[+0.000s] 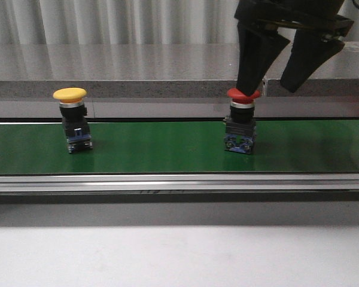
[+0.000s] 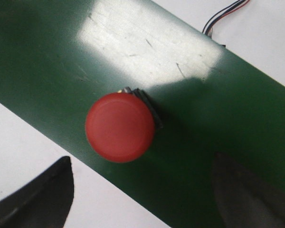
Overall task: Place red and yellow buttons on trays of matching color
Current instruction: 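Move the right gripper down onto the red button on the belt, then close the right gripper on the red button and lift it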
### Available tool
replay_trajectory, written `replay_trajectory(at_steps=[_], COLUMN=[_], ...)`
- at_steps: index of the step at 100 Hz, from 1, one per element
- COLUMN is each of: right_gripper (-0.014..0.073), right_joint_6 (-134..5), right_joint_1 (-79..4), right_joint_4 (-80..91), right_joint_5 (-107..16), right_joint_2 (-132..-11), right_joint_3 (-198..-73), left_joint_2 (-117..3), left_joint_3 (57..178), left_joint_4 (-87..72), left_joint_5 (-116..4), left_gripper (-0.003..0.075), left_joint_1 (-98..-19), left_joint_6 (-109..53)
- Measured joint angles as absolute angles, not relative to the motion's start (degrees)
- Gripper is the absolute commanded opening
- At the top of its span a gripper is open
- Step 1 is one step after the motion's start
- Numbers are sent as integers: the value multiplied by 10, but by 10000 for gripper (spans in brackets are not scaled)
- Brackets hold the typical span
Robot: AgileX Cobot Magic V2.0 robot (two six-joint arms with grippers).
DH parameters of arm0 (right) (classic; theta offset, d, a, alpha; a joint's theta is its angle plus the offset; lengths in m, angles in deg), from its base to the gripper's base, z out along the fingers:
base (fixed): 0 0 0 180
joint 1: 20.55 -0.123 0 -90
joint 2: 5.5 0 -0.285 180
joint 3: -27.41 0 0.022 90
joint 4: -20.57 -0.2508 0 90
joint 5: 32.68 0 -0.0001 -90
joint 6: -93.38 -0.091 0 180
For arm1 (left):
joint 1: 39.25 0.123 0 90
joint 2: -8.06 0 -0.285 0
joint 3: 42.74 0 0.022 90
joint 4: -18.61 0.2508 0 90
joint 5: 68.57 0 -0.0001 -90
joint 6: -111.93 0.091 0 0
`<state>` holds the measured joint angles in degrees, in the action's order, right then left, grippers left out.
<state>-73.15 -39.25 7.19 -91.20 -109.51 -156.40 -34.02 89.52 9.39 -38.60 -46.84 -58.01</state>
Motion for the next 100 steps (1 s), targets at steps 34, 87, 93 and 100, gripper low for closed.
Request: replay_trajectory(at_steps=[34, 87, 93, 100], right_gripper=[381, 150, 150, 150], right_joint_6=[-715, -716, -719, -721], right_joint_1=[-392, -377, -361, -334], right_joint_4=[68, 67, 65, 65], right_joint_5=[-896, -887, -887, -887], right_joint_2=[-1123, -1094, -1077, -1056], right_joint_3=[-1565, -1565, -1565, -1565], left_joint_2=[-340, -340, -340, -340], left_joint_3=[895, 895, 895, 895], left_joint_4=[94, 94, 94, 94], left_joint_5=[-386, -386, -386, -386], left_gripper=[-20, -20, -20, -20], left_joint_1=[-468, -468, -468, -468], left_joint_6=[-580, -580, -580, -580])
